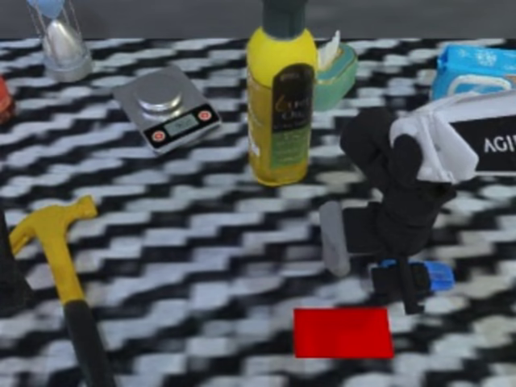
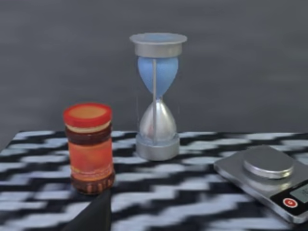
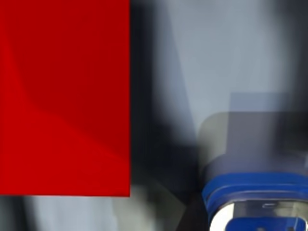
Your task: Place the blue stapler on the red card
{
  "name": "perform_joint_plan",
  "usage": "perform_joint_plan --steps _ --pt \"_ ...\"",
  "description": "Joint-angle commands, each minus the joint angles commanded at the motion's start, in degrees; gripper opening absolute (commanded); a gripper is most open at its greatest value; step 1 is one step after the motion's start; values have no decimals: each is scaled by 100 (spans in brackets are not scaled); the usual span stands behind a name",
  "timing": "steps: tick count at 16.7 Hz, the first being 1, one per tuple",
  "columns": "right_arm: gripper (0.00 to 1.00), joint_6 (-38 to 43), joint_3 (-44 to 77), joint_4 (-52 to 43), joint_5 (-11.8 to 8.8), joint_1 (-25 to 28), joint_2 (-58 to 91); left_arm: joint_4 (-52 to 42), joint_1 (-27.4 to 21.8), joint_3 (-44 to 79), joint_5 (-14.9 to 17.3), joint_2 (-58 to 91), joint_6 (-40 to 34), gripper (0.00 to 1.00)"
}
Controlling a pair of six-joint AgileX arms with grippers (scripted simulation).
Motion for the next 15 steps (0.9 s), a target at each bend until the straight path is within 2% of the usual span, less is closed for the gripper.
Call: perform_joint_plan --steps 7,15 --pt "0 7 85 -96 1 -17 -37 0 0 0 0 0 0 100" --pt "0 -43 1157 -1956 -4 47 -740 0 0 0 0 0 0 100"
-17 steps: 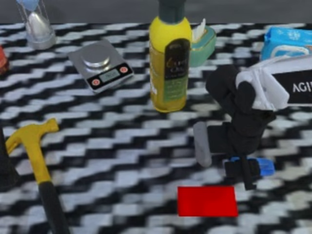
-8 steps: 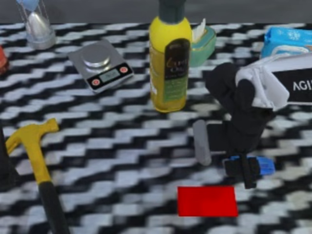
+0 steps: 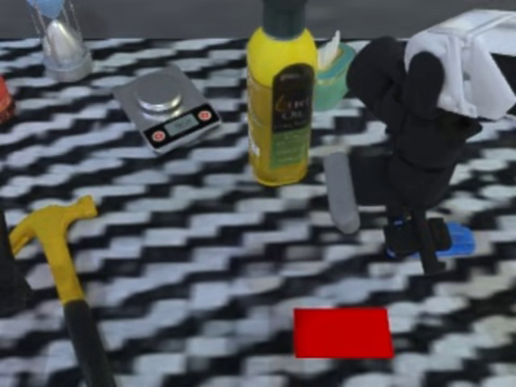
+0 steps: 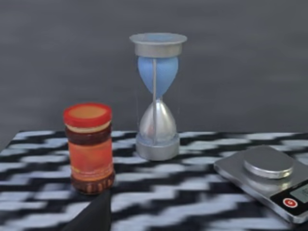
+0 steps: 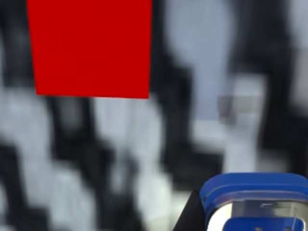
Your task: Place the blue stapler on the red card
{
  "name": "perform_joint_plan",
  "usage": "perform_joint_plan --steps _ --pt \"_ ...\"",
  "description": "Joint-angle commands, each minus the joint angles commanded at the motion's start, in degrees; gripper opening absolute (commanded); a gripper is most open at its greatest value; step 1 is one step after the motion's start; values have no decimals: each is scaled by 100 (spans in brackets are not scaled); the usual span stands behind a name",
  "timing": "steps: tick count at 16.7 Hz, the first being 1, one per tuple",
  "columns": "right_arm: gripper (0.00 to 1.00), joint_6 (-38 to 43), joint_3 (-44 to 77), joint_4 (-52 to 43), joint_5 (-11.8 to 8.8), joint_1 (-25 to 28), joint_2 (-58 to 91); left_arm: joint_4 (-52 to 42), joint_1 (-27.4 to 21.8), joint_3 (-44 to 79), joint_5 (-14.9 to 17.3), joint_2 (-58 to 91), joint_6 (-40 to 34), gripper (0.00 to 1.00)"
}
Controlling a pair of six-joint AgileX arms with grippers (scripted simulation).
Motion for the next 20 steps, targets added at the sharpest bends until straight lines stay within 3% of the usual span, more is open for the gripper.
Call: perform_joint_plan --steps 7,11,15,20 --pt "0 -22 83 -127 -9 -13 -91 0 0 0 0 0 0 100" --pt "0 -813 41 -248 -131 53 -198 0 0 0 0 0 0 100" --pt "0 -2533 -74 -461 -330 138 -389 0 0 0 0 0 0 100" --pt "0 -5971 -343 -772 -534 277 -590 0 0 0 0 0 0 100"
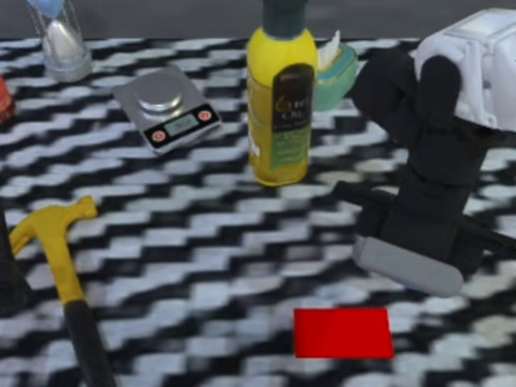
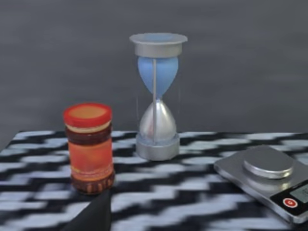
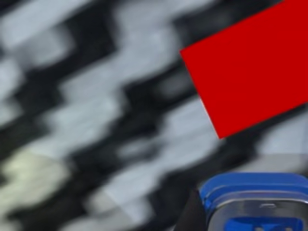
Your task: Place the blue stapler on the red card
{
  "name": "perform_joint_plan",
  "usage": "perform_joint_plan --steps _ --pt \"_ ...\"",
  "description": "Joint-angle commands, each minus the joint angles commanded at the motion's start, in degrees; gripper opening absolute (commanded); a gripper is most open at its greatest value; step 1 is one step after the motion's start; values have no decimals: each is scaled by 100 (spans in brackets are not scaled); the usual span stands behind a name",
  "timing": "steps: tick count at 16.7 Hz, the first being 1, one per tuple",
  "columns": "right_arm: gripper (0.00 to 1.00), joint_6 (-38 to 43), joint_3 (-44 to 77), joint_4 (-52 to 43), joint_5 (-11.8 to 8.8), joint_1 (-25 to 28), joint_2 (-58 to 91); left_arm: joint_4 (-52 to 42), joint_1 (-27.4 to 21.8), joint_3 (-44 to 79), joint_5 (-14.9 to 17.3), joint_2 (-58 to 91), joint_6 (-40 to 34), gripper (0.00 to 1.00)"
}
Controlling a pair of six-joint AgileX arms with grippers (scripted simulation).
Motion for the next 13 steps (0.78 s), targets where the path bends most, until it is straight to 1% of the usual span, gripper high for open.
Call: perform_joint_plan --steps 3,6,10,13 --pt "0 -2415 -232 -141 -52 99 -97 0 0 0 0 0 0 100" --pt "0 -4695 -475 -202 -42 199 -200 0 0 0 0 0 0 100" --pt "0 -7315 -732 -100 75 306 -383 0 0 0 0 0 0 100" --pt "0 -8976 -844 104 223 352 -560 0 0 0 0 0 0 100"
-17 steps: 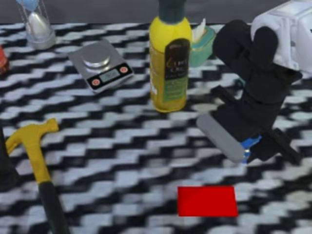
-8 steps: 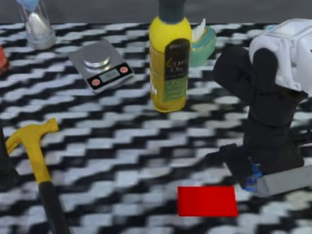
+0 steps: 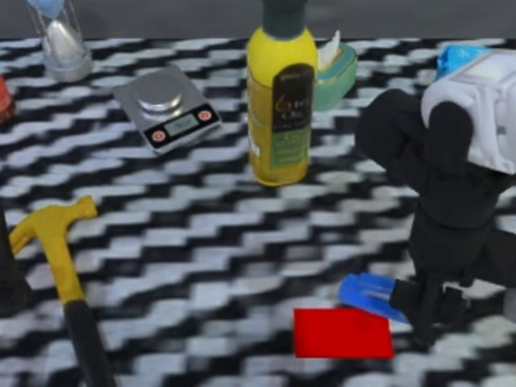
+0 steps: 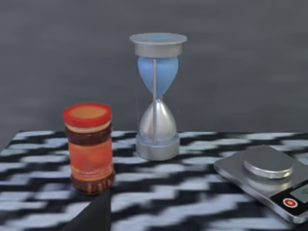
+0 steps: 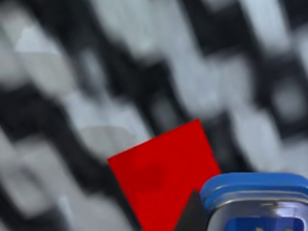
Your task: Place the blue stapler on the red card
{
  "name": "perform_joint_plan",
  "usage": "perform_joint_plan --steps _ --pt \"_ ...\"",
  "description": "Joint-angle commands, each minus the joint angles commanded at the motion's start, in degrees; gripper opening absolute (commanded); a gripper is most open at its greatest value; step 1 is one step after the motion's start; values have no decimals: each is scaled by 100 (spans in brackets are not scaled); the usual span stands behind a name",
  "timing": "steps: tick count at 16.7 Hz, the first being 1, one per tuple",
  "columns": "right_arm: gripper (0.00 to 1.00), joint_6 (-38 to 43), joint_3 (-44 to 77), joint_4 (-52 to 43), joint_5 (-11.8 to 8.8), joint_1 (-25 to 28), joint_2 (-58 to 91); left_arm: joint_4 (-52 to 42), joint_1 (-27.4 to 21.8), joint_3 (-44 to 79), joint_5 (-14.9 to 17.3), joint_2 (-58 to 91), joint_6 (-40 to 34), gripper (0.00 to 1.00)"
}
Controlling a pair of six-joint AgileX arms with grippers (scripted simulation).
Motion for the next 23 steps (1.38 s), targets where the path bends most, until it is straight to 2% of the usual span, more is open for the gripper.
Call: perform_joint_plan --steps 3,7,15,23 --pt "0 -1277 -40 236 157 23 -161 0 0 0 0 0 0 100" --pt "0 -2167 -49 473 302 28 -315 0 0 0 0 0 0 100" --pt "0 -2209 -85 582 311 13 -261 0 0 0 0 0 0 100" --pt "0 -1957 -926 2362 316 318 653 0 0 0 0 0 0 100"
